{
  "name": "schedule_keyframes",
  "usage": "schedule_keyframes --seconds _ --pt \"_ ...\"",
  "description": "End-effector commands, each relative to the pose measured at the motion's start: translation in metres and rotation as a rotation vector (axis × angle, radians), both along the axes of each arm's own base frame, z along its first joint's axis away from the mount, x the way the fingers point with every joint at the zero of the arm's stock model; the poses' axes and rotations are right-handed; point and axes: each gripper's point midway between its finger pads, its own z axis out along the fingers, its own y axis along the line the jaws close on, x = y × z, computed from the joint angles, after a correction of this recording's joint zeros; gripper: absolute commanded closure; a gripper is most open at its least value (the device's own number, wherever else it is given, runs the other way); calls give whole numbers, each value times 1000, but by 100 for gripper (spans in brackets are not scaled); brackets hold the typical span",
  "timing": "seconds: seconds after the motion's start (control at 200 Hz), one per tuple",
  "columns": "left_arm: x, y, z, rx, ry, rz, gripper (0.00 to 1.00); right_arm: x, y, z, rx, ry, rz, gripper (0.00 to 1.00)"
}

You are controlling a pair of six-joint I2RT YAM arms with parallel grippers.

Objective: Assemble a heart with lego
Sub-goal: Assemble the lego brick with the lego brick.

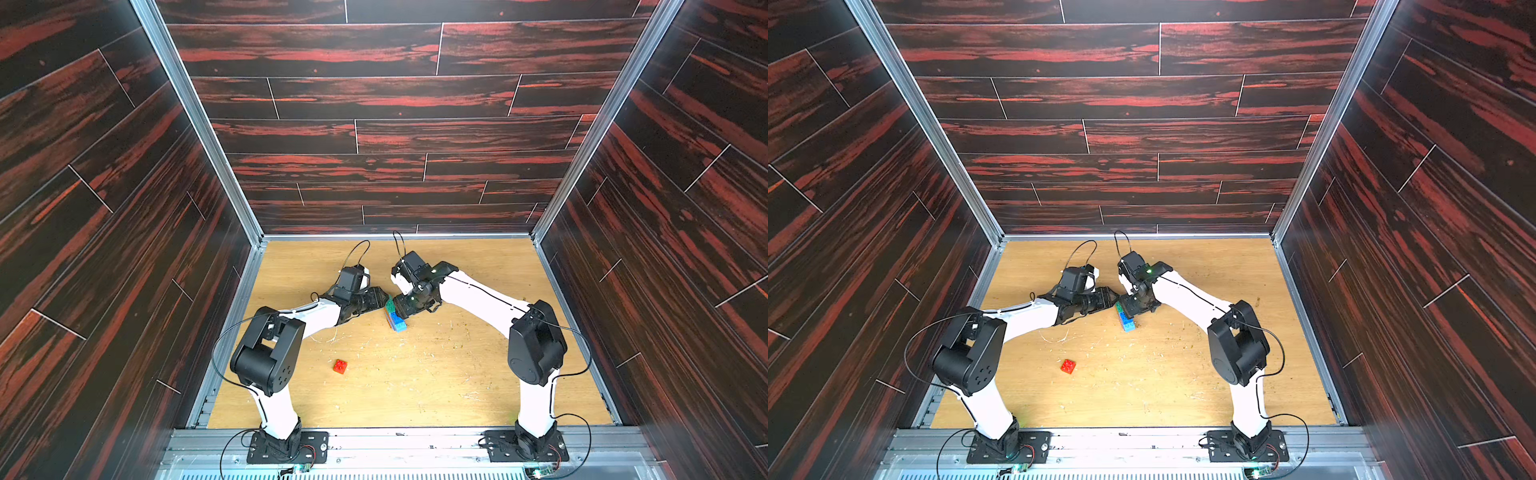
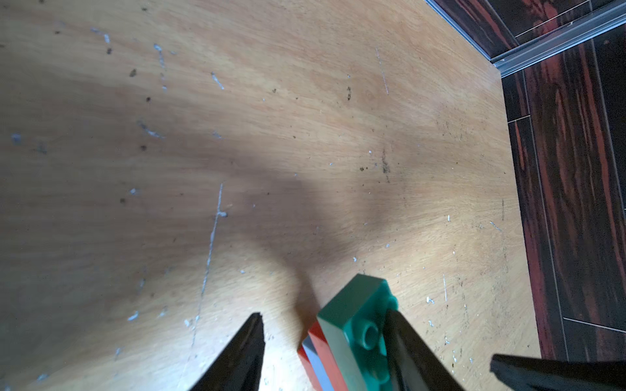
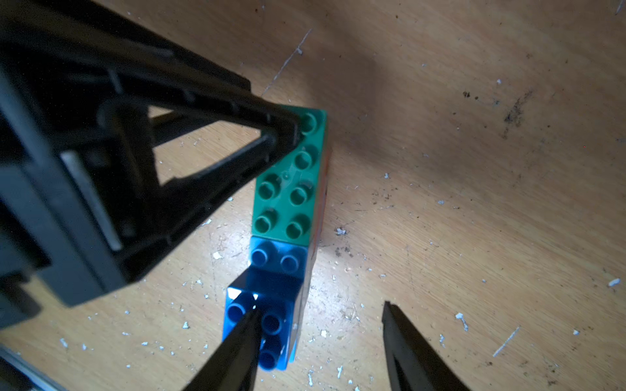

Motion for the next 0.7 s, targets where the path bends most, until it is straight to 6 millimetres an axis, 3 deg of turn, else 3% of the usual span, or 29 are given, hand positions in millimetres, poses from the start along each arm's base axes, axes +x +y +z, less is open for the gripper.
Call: schedule_keyframes --seconds 0.0,0.2,0.331,0.471,0.661,0.691 --pt "-4 1 -10 34 40 5 40 -13 -25 -47 -154 64 -3 40" --pt "-6 5 -17 67 65 14 40 -19 -39 -66 -198 80 -20 41" --pt "-6 5 -17 64 70 12 40 -14 -46 -69 -228 77 -45 42" --pt "-4 4 -2 54 46 13 40 -5 -33 -48 -178 49 -41 42" --pt "-2 6 18 45 7 24 39 8 -6 2 -31 -31 -13 37" --pt "-1 6 33 35 -23 27 39 11 -6 6 -31 -45 -21 37"
